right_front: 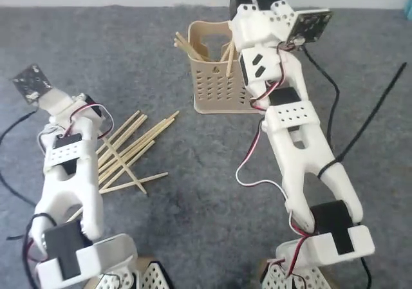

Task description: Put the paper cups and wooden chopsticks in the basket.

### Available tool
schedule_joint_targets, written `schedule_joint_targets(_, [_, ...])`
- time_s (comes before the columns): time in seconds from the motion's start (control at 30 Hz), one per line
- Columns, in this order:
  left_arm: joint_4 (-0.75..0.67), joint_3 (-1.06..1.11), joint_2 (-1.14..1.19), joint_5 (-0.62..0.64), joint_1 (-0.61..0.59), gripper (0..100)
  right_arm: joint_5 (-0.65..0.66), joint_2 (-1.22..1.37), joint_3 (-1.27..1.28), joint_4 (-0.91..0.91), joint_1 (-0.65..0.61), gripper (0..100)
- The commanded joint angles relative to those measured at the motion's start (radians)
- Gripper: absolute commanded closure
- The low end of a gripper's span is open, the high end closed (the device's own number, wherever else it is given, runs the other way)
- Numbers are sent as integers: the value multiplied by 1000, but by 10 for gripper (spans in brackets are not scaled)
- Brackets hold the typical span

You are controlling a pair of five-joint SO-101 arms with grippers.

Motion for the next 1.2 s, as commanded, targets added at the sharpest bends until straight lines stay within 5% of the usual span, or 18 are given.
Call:
schedule_joint_targets(0.0, [-26,-7,-11,-11,11,988,-3,-22,-124,-21,19,992])
schedule_joint_targets(0.57, [-26,-7,-12,-11,11,988,170,289,-493,22,-15,991])
schedule_joint_targets(0.9, [-54,-7,-6,-11,9,988,176,315,-425,-13,-7,989])
schedule_joint_targets(1.17, [-54,-7,-3,-61,12,988,167,48,-247,225,-13,840])
